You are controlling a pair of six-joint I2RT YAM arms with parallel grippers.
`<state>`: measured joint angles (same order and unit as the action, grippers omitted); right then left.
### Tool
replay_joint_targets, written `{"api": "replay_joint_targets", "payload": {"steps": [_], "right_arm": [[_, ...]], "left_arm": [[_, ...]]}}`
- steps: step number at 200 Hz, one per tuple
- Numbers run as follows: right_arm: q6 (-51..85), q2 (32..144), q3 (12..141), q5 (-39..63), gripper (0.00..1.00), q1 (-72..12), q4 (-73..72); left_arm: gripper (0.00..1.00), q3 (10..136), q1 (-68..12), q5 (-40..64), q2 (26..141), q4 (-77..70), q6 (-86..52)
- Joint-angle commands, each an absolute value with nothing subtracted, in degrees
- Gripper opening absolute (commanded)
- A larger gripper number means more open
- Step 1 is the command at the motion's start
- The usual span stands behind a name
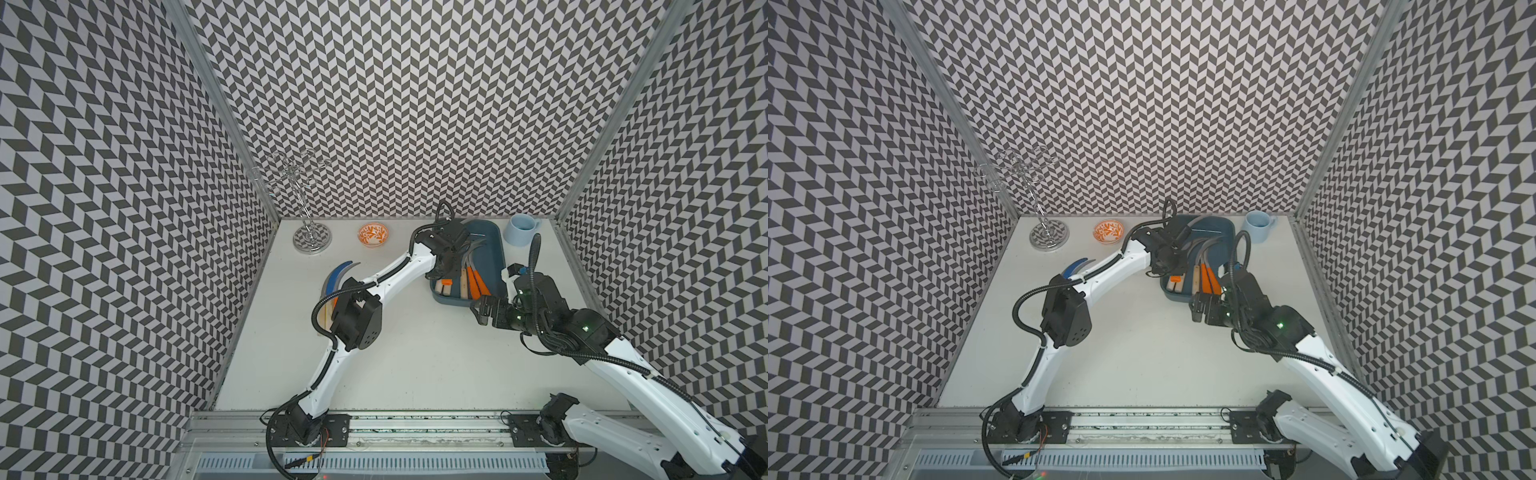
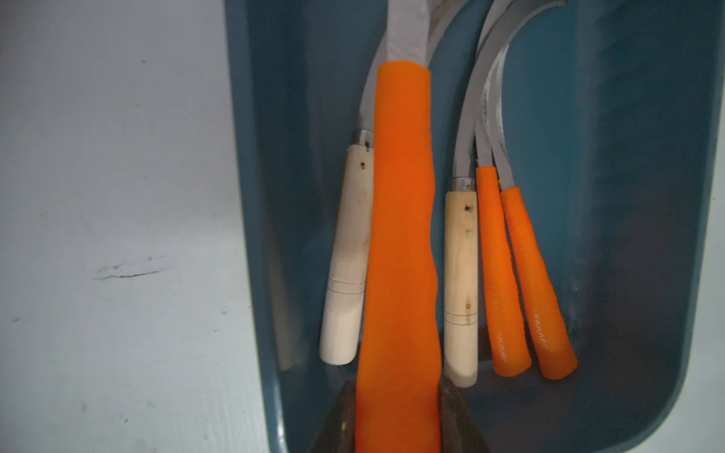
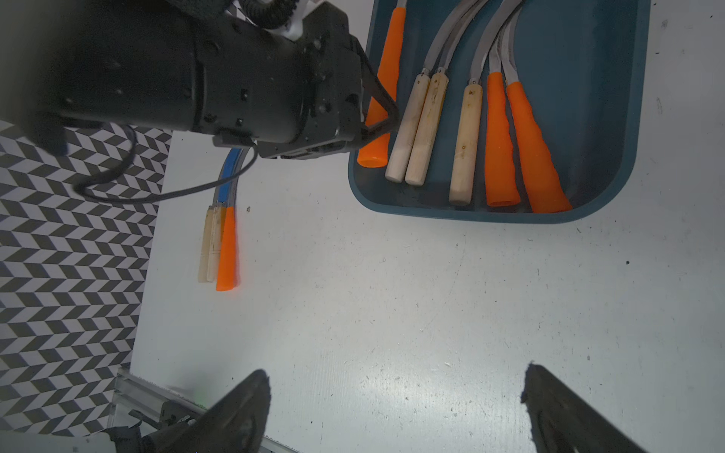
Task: Put small sickles into storage boxes
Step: Place the sickle in the storage box, then pick up the sickle at the center of the board.
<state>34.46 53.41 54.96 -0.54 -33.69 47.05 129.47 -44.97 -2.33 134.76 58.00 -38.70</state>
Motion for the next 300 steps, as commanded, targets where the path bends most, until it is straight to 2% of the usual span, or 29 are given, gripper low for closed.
{"api": "replay_joint_targets", "payload": {"steps": [1,37,99,143,177,186,206,219,262,300], "right_arm": [[33.4,51.9,54.0,0.2,0.99,-33.2,46.7],[33.0,51.6,53.4,0.6,1.00,-32.8,47.0],[32.3,51.3,53.2,1.1,1.00,-31.9,47.6],[32.9,50.5,52.6,1.4,1.00,-31.8,47.4],[33.2,50.6,52.8,1.3,1.00,-31.7,47.1],[33.2,50.6,52.9,1.4,1.00,-31.7,46.9],[32.8,50.8,53.3,2.0,1.00,-31.7,46.4],[32.7,51.0,53.3,2.6,1.00,-31.7,46.0],[31.8,51.7,53.5,7.8,1.00,-31.8,42.5],[32.9,52.2,53.9,9.9,0.99,-32.2,39.8]], "left_arm": [[0.00,131.9,-46.5,-0.6,136.7,53.3,-40.0],[0.00,133.8,-47.1,0.3,141.1,52.6,-40.6],[0.10,132.4,-46.8,-1.2,142.6,50.3,-40.5],[0.41,132.4,-46.9,1.2,141.1,49.7,-39.8],[0.59,132.4,-46.8,1.6,138.1,49.1,-39.6],[0.61,132.5,-46.7,1.4,137.2,49.3,-39.5],[0.80,132.5,-46.5,0.8,135.2,50.3,-39.5],[0.99,132.4,-46.3,0.0,133.8,51.5,-39.4],[1.00,128.1,-45.6,-1.5,127.5,53.9,-39.5],[1.00,116.1,-43.7,-2.7,118.7,53.4,-41.8]]}}
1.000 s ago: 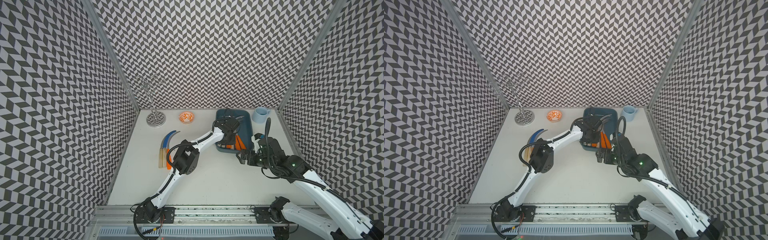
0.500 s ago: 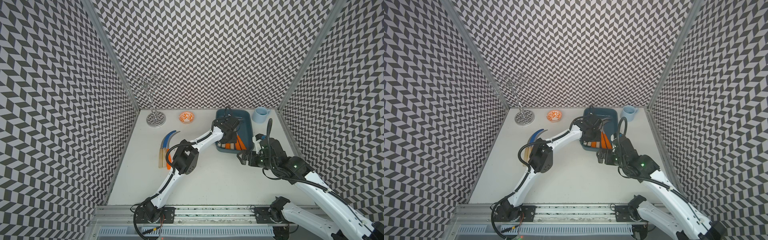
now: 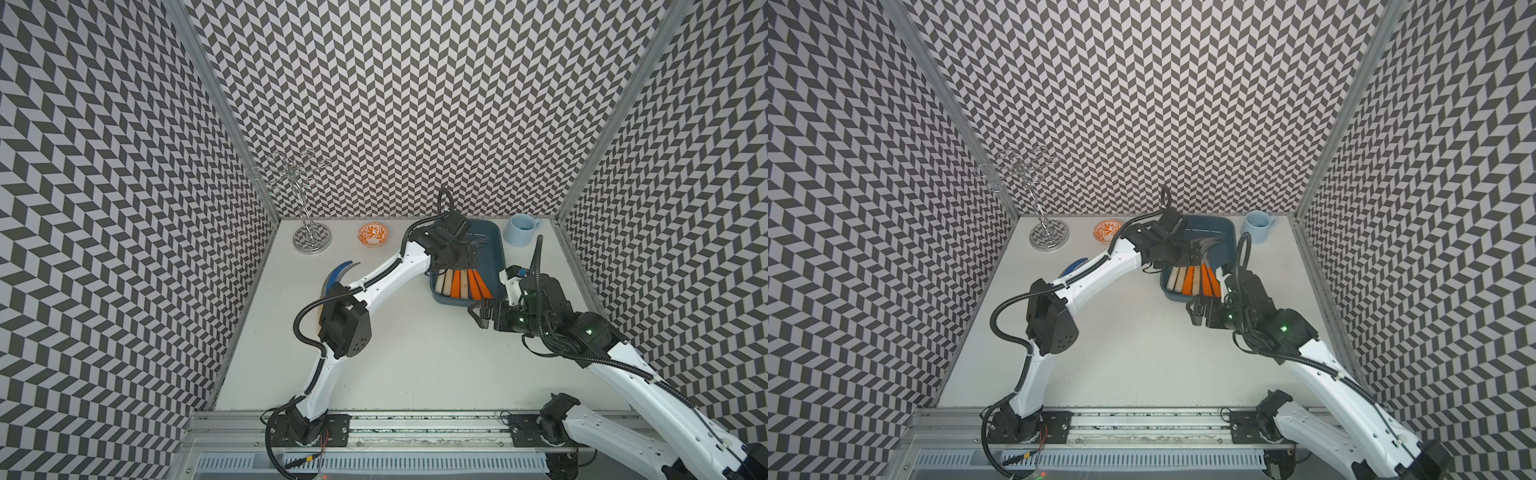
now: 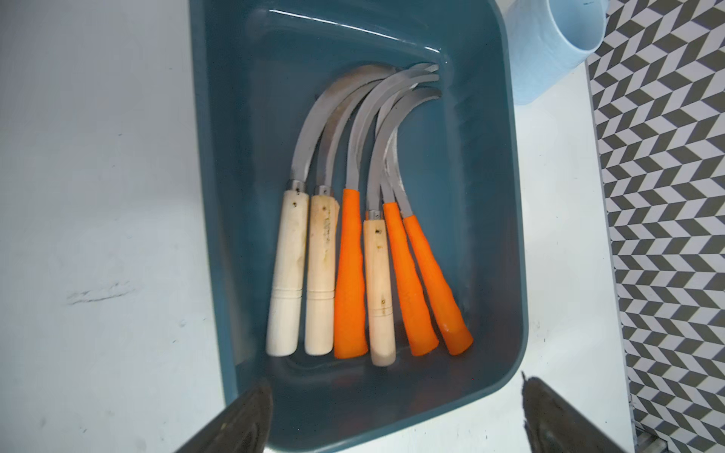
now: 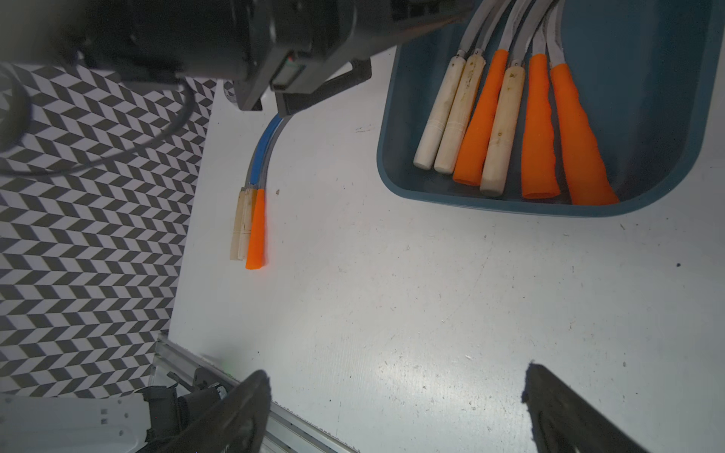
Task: Put small sickles into storage boxes
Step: Pick up the sickle at the center of the board.
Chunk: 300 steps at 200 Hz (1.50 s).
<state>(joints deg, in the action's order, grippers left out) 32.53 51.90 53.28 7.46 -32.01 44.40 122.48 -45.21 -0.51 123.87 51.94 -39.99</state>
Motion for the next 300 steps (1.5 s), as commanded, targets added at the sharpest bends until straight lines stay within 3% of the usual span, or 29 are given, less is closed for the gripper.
{"api": "replay_joint_targets", "payload": {"steps": [1,37,87,152,262,300], "right_arm": [[32.9,52.2,53.9,10.0,0.99,-32.2,39.7],[35.4,52.9,53.8,10.7,1.00,-34.7,38.4],[41.5,53.9,53.6,3.4,1.00,-46.0,35.6],[45.9,57.4,53.8,-2.2,1.00,-56.9,31.7],[47.1,63.4,54.6,-3.4,1.00,-63.5,26.7],[47.0,65.2,55.0,-2.7,1.00,-64.6,26.1]], "left_arm": [[1.00,115.7,-43.7,-2.7,118.5,53.3,-41.8],[1.00,103.1,-41.3,-3.5,109.2,50.9,-42.9],[1.00,85.6,-37.5,-4.7,96.7,47.7,-42.2],[1.00,72.2,-34.1,-9.8,85.9,47.8,-40.0],[1.00,54.1,-24.1,-9.0,78.7,45.1,-40.3],[0.90,50.4,-21.3,-9.0,78.4,43.6,-41.1]]}}
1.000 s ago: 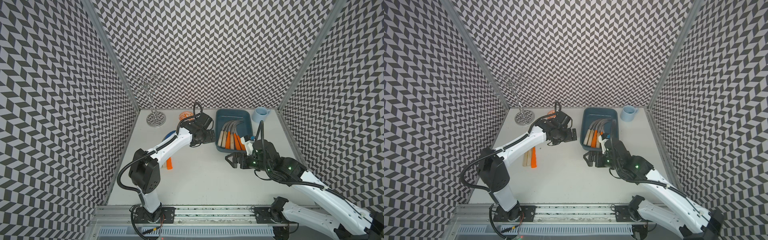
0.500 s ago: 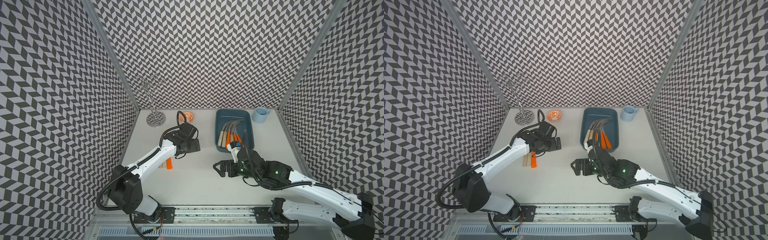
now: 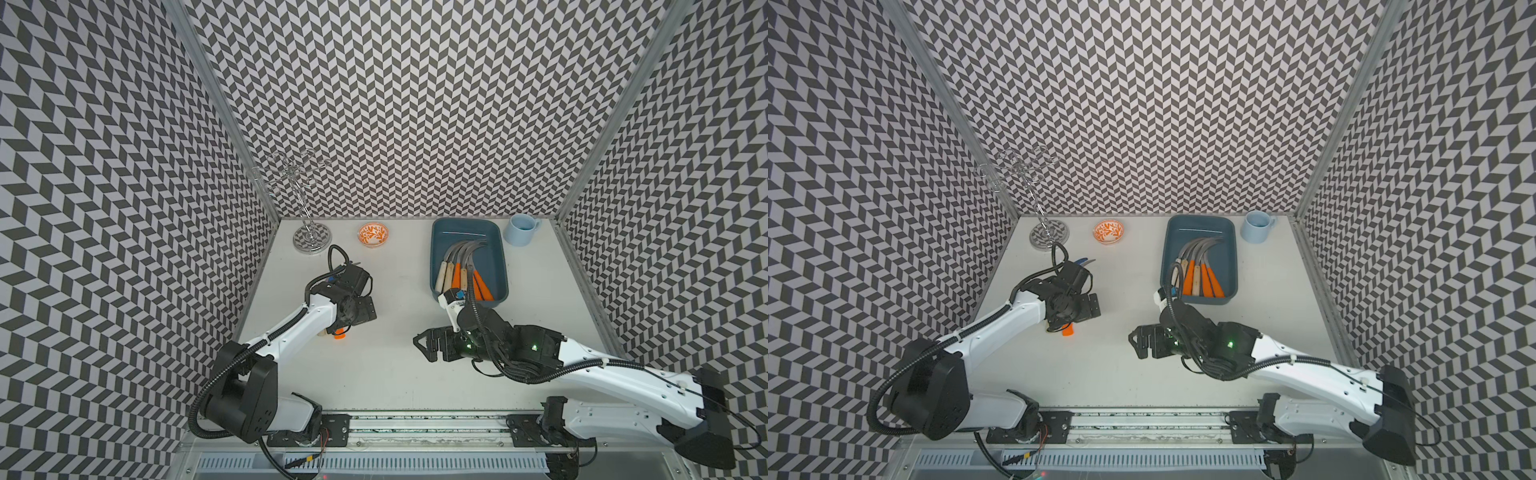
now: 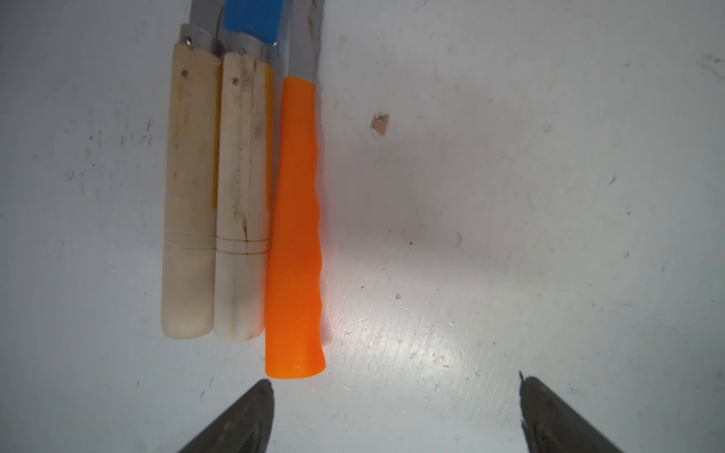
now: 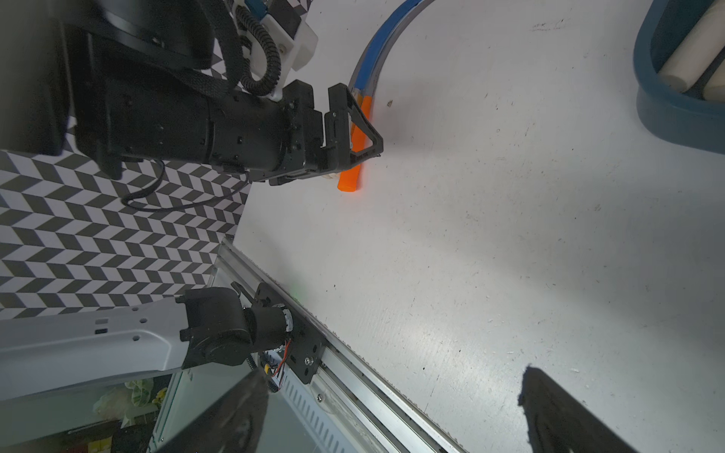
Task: Put small sickles into storage boxes
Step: Pick up the sickle at the center of the board.
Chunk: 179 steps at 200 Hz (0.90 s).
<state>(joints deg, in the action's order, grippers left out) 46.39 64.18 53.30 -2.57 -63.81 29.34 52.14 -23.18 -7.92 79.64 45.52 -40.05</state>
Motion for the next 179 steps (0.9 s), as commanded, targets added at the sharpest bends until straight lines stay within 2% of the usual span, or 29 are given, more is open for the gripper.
{"api": "replay_joint_targets", "payload": {"steps": [1,63,163,179], "right_arm": [[47.0,65.3,55.0,-2.7,1.00,-64.6,26.1],[46.3,65.8,55.3,-2.8,1.00,-64.9,26.6],[45.8,65.1,55.0,-4.1,1.00,-64.9,28.7],[45.9,64.9,54.9,-4.5,1.00,-64.9,28.8]], "left_arm": [[0.90,50.3,-21.3,-9.0,78.4,43.6,-41.1],[0.78,47.6,-19.0,-8.5,80.2,40.2,-39.1],[0.74,45.7,-16.4,-7.8,86.2,35.4,-35.7],[0.70,45.6,-16.4,-7.8,87.0,34.8,-35.5]]}}
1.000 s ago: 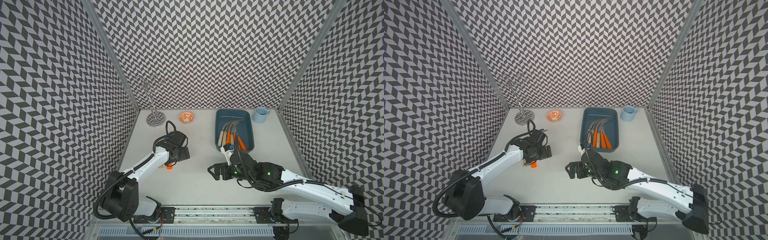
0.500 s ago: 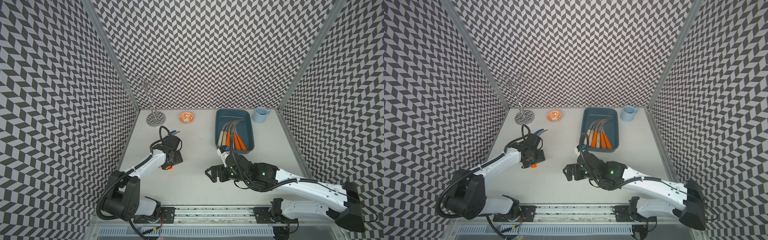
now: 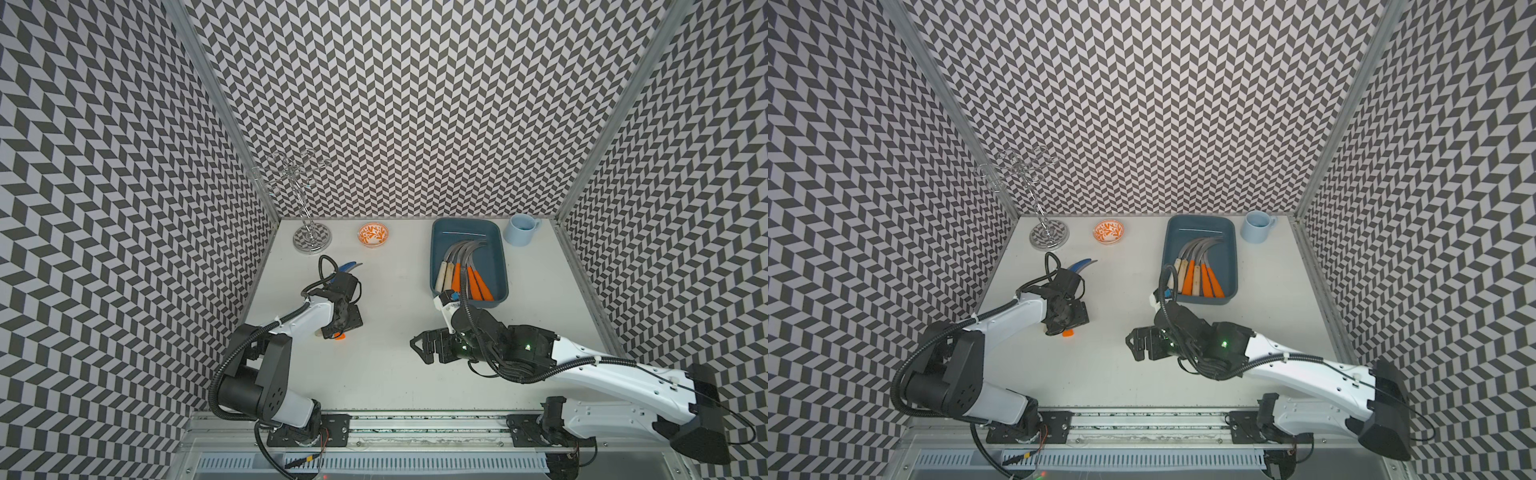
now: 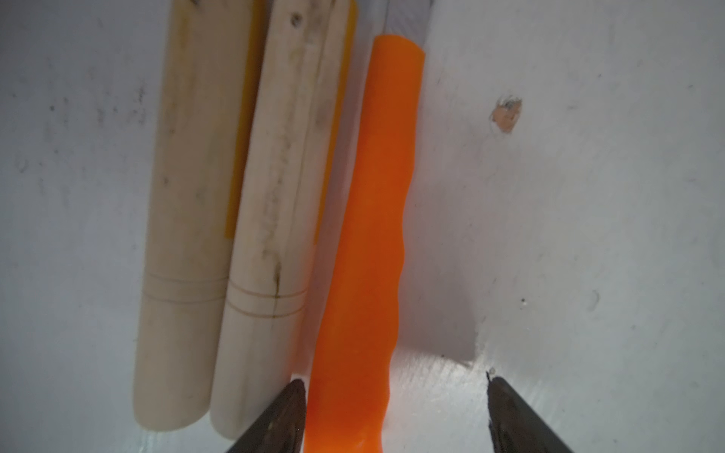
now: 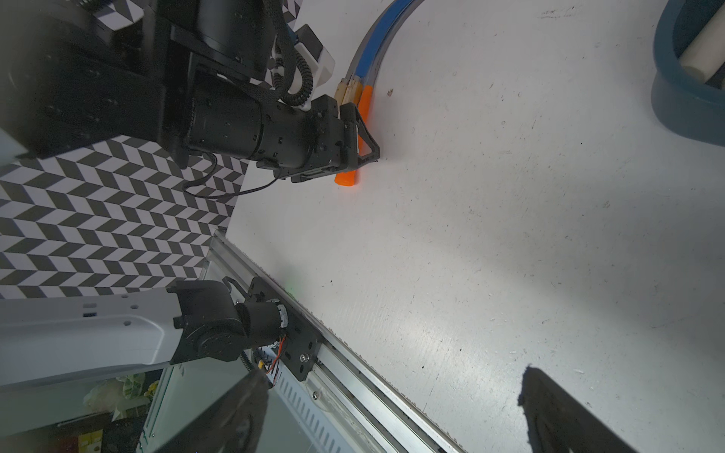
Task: Put small sickles into storage boxes
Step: Pick up the sickle at the center of the board.
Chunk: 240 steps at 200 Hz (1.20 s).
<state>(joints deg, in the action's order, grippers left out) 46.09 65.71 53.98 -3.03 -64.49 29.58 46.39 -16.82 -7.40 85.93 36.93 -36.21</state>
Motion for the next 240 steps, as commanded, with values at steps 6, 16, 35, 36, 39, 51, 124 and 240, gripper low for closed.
{"api": "replay_joint_targets", "payload": {"steps": [6,16,35,36,39,51,124,240], "right_arm": [[45.9,64.7,54.7,-4.6,1.00,-64.9,28.7],[45.9,64.6,54.6,-4.8,1.00,-64.8,28.7],[46.1,64.2,54.2,-5.4,1.00,-64.8,28.5],[46.1,64.1,54.2,-5.4,1.00,-64.8,28.5],[46.1,64.1,54.1,-5.5,1.00,-64.8,28.4],[46.3,63.8,53.8,-5.9,1.00,-64.8,28.3],[47.3,62.1,52.6,-8.0,1.00,-64.8,27.4],[47.7,60.3,52.7,-11.0,1.00,-63.7,29.9]], "left_arm": [[0.69,45.5,-16.4,-7.9,87.4,34.6,-35.5],[0.66,45.4,-16.4,-7.9,88.0,34.4,-35.4],[0.65,45.4,-16.5,-7.6,89.0,34.0,-35.3],[0.65,45.4,-16.5,-7.6,89.1,34.0,-35.3],[0.65,45.4,-16.5,-7.6,89.2,34.0,-35.3],[0.59,45.4,-16.7,-7.5,89.7,33.8,-35.2],[0.23,46.3,-19.0,-8.3,91.5,33.2,-34.5],[0.00,50.8,-26.4,-8.0,93.3,35.8,-33.8]]}}
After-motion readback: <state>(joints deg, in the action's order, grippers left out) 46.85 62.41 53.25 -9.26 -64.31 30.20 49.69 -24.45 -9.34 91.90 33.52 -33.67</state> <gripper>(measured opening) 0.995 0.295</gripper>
